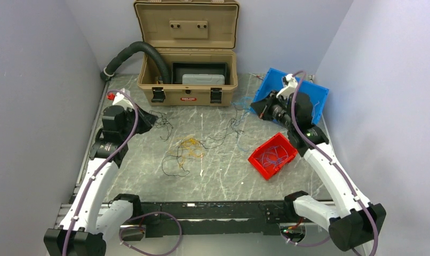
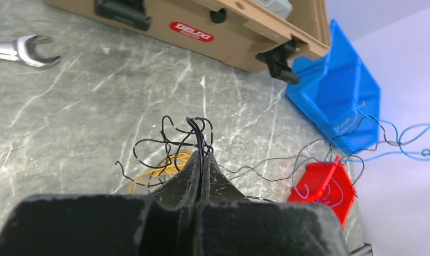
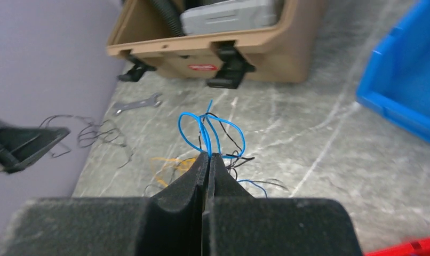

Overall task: Untangle the cables
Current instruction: Untie the cable, then place the cable in the bin.

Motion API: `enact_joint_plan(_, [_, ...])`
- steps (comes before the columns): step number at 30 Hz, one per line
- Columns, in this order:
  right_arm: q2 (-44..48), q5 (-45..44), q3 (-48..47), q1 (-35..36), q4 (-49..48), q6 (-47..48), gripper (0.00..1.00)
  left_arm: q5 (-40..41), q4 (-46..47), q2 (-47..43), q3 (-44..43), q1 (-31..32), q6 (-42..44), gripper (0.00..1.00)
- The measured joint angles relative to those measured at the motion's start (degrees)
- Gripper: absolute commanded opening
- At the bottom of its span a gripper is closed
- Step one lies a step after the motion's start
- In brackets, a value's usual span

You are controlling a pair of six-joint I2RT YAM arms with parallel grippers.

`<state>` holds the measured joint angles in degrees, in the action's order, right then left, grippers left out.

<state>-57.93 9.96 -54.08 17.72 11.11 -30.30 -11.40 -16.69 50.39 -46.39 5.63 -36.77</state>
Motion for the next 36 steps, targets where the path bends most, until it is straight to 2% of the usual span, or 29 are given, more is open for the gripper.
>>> enact_joint_plan(3, [-2.6,5.0,-4.3,0.2,1.1,1.7,0.0,-2.3,-0.8,0.3,-2.1,0.8,1.0,0.0])
enact_joint_plan(6, [-3.5,7.7,-4.2,0.8,2.8,2.7,0.0,-4.1,-1.0,0.8,-6.1,2.1,2.2,0.0])
enact_joint_plan(7, [-3.5,8.3,-3.6,0.9,3.1,2.8,0.04,-4.5,-1.0,0.9,-7.4,2.6,2.4,0.0])
enact_joint_plan(8, [-3.4,8.9,-2.8,1.0,3.4,2.9,0.23,-5.2,-0.9,1.1,-8.8,3.1,2.7,0.0])
enact_joint_plan(9, [-3.2,9.5,-1.9,1.1,3.6,2.9,0.48,-5.7,-0.7,1.2,-9.9,3.5,3.1,0.0])
enact_joint_plan(10, [-3.0,10.0,-0.9,1.1,3.9,2.9,0.63,-6.0,-0.6,1.4,-10.8,3.9,3.2,0.0])
enact_joint_plan(11, [-2.9,10.2,-0.2,1.1,4.3,2.6,0.69,-6.5,-0.6,2.1,-12.2,4.7,3.3,0.0])
enact_joint_plan(16, [-0.9,4.8,1.0,1.3,9.5,3.8,0.81,-7.2,-0.2,7.0,-17.6,9.6,4.4,0.0])
enact_joint_plan(19, [2.8,-5.0,1.0,1.3,12.3,2.9,0.85,-7.2,0.8,10.9,-19.8,13.2,4.6,0.0])
enact_joint_plan(28, [11.7,-36.9,1.0,1.2,19.0,-3.6,0.83,-8.0,6.5,30.7,-31.9,22.6,4.4,0.0])
enact_joint_plan(36, [18.5,-51.0,1.1,1.2,20.9,-6.3,0.82,-11.3,15.7,50.6,-47.5,28.5,4.2,0.0])
